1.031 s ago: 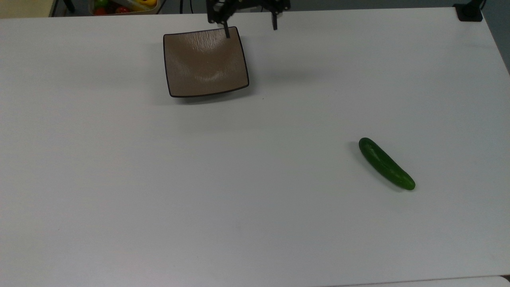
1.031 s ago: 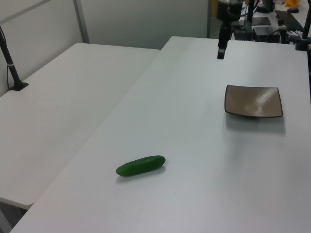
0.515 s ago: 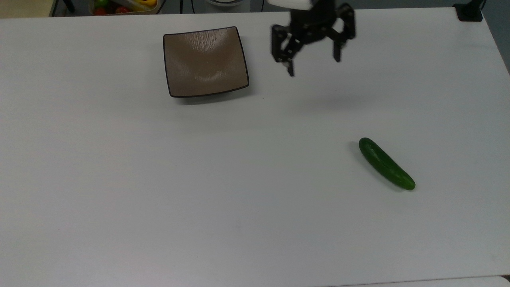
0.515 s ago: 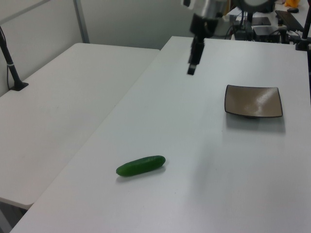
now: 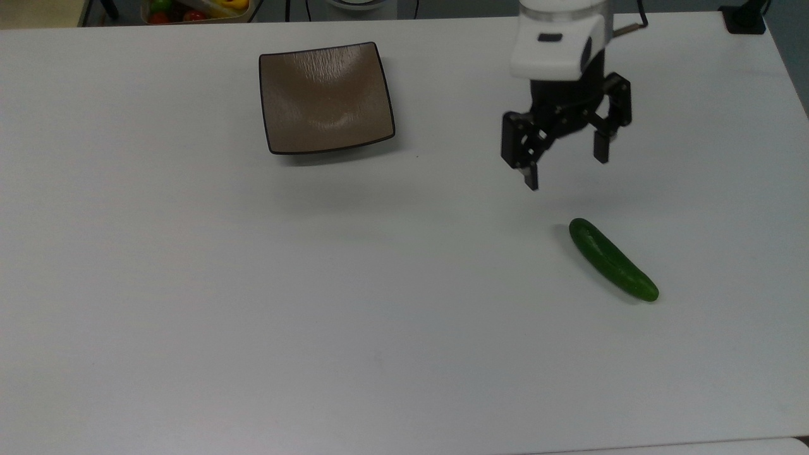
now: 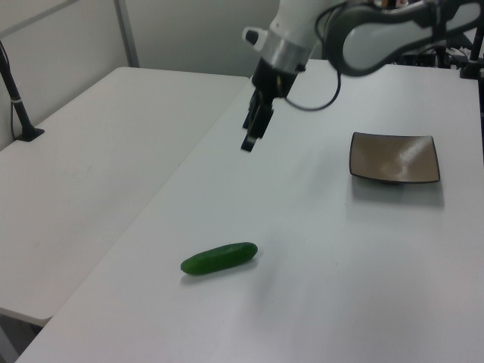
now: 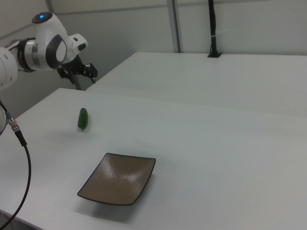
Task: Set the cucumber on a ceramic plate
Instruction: 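Move the open gripper from above the plate toward the green cucumber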
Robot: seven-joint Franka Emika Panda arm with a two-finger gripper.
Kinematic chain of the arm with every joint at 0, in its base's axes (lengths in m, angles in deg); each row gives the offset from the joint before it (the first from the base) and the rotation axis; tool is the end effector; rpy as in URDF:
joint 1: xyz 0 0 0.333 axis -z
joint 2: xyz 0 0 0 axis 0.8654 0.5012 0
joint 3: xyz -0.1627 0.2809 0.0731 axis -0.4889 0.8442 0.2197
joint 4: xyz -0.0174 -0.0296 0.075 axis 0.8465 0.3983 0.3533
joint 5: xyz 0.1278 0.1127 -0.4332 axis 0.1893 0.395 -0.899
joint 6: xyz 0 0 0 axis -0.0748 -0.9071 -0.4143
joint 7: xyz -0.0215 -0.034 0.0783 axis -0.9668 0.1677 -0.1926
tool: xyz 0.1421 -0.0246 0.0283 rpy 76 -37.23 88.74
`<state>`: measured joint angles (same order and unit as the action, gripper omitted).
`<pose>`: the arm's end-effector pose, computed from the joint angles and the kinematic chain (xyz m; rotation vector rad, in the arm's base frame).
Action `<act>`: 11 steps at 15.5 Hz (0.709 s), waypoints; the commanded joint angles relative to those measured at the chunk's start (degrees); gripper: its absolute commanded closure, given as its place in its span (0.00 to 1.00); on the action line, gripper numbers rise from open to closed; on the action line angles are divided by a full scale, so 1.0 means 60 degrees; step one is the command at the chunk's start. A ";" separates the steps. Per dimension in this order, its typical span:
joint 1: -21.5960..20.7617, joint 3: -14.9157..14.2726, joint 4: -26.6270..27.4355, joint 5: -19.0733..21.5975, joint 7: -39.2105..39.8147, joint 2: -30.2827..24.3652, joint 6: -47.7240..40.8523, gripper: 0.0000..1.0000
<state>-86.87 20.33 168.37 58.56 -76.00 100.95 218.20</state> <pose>0.7330 0.3638 0.4789 -2.8478 -0.6440 -0.6674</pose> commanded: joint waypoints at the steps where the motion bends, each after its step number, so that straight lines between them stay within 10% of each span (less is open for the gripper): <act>1: -0.0429 -0.0100 -0.0352 -0.0226 -0.0576 0.0774 0.0814 0.00; 11: -0.0869 -0.0085 -0.0367 -0.0563 -0.0591 0.2283 0.2659 0.00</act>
<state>-91.06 20.35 167.77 56.50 -78.34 111.72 230.78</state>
